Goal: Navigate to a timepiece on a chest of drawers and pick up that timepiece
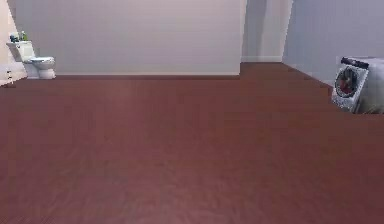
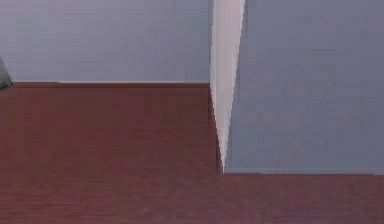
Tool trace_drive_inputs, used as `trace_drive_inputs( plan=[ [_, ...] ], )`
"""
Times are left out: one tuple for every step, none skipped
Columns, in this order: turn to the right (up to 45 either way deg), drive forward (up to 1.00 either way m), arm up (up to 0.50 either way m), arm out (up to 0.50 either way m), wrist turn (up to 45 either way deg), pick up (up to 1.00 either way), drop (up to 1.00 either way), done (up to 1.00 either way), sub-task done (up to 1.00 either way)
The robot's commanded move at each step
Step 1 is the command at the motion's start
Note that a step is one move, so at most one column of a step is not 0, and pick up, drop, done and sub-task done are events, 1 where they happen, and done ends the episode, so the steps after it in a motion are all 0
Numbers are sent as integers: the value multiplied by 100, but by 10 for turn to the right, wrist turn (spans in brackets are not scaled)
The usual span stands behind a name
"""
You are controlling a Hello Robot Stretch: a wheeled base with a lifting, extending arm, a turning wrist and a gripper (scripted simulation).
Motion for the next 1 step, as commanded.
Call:
trace_drive_inputs(
  plan=[
    [-450,0,0,0,0,0,0,0,0]
  ],
)
